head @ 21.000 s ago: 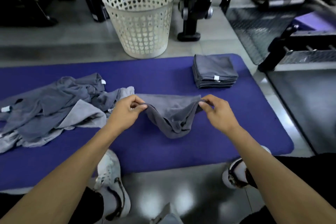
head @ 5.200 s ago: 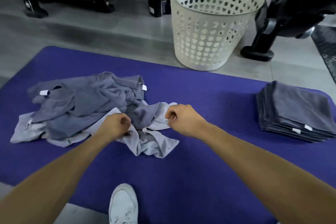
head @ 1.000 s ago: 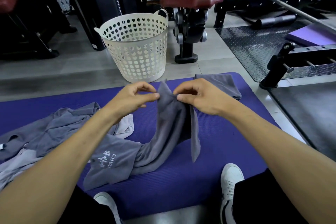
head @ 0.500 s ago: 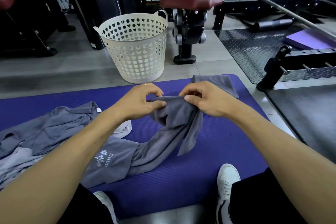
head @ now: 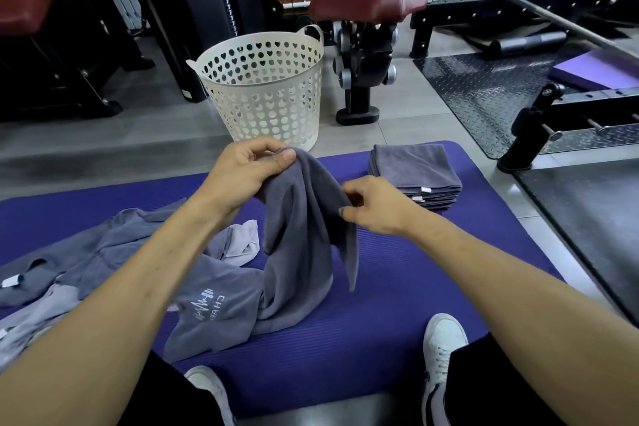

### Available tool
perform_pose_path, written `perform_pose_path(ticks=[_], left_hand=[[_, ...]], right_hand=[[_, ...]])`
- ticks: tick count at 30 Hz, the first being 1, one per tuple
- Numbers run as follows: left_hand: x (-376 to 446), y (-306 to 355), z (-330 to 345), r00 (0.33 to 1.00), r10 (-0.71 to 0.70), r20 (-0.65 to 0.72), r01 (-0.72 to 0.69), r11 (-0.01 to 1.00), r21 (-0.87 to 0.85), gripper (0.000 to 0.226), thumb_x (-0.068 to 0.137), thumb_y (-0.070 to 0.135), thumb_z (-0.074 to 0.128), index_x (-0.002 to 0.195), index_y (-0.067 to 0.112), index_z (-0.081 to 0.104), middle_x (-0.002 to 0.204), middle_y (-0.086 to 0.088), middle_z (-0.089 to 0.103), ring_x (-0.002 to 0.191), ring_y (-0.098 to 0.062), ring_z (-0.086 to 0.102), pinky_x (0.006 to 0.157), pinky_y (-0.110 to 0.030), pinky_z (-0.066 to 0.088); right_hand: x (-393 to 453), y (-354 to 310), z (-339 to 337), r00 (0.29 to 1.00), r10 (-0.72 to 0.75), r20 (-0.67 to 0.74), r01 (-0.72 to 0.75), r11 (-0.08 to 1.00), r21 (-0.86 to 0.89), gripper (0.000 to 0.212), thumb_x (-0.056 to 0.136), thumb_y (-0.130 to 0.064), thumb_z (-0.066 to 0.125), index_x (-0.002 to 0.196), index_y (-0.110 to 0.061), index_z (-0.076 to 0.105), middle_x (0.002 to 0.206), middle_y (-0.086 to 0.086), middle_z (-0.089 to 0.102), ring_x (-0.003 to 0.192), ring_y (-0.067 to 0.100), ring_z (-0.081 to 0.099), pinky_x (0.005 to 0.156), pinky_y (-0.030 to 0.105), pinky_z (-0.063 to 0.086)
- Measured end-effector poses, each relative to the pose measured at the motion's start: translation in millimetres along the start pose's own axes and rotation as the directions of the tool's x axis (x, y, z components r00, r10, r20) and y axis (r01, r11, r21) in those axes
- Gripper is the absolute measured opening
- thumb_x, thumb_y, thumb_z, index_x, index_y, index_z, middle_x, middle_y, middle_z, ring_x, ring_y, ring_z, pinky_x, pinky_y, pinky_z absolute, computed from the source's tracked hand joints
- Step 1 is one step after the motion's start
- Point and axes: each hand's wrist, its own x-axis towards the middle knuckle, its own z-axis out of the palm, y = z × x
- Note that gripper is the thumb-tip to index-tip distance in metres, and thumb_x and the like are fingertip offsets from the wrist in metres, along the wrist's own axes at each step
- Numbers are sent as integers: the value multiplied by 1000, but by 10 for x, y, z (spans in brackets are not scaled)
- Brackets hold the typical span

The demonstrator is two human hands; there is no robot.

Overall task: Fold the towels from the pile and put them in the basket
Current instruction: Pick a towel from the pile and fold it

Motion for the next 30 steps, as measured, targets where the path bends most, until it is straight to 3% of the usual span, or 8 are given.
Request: perform_pose_path(ticks=[3, 6, 9, 12, 15, 18, 22, 30], left_hand=[[13, -86, -103, 995, -57, -82, 60, 998, 33, 17, 93, 16, 66, 78, 20, 71, 71, 0, 64, 58, -8, 55, 48, -21, 45], [-26, -216, -145, 988, -127, -87, 144, 960, 239, 1, 92, 21, 67, 93, 21, 68, 72, -7, 64, 60, -14, 55, 50, -23, 42], [-72, -211, -126, 993, -121, 1, 113, 931, 348, 27, 84, 34, 77, 108, 29, 67, 88, -3, 68, 75, -14, 61, 60, -22, 48], [-82, -83, -32, 997, -24, 80, -7, 929, 370, 47, 70, 44, 86, 113, 33, 70, 110, 15, 69, 104, 5, 60, 82, -1, 42], [-87, -47, 59, 988, -20, 153, -32, 943, 330, 29, 73, 39, 83, 100, 30, 77, 99, 11, 75, 98, 4, 63, 95, -20, 48], [-94, -41, 61, 993, -2, 121, -36, 949, 313, 4, 81, 29, 80, 83, 32, 78, 91, 8, 77, 92, -3, 67, 92, -25, 51], [-93, -54, 15, 997, 6, 79, -27, 964, 264, 10, 84, 22, 77, 81, 31, 78, 87, 7, 77, 84, 1, 64, 85, -19, 49], [-107, -46, -54, 985, -40, -170, 62, 990, 123, 12, 80, 23, 81, 77, 11, 78, 79, -12, 73, 69, -8, 61, 68, -24, 49]], right_hand=[[80, 45, 23, 999, 42, -23, -44, 996, -82, 13, 90, -13, 62, 78, -12, 65, 68, -2, 60, 65, 14, 51, 63, 29, 41], [119, -52, -59, 993, 15, -116, -12, 1000, 25, 13, 89, -10, 62, 89, -16, 74, 81, -6, 70, 76, 10, 61, 67, 20, 45], [118, -256, -137, 987, -35, -156, 60, 986, 155, 10, 90, -15, 67, 90, -14, 76, 85, -3, 74, 80, 12, 66, 73, 23, 51], [82, -418, -180, 989, -91, -119, 116, 967, 226, 8, 90, -18, 70, 90, -14, 77, 83, 8, 74, 72, 18, 63, 70, 26, 50], [62, -452, -212, 991, -100, -91, 121, 957, 265, 6, 89, -21, 71, 87, -19, 77, 83, 6, 74, 74, 13, 64, 71, 24, 51], [62, -404, -238, 990, -79, -121, 111, 951, 287, 4, 88, -20, 73, 87, -18, 76, 83, -2, 75, 80, 15, 68, 77, 28, 52], [13, -320, -232, 996, -28, -85, 55, 937, 344, 11, 84, -22, 78, 91, -16, 74, 80, -7, 73, 74, 3, 67, 72, 15, 51], [-58, -260, 143, 991, 137, 10, -136, 990, -18, 59, 72, -64, 75, 110, -20, 64, 101, -8, 66, 95, 9, 61, 84, 27, 51]])
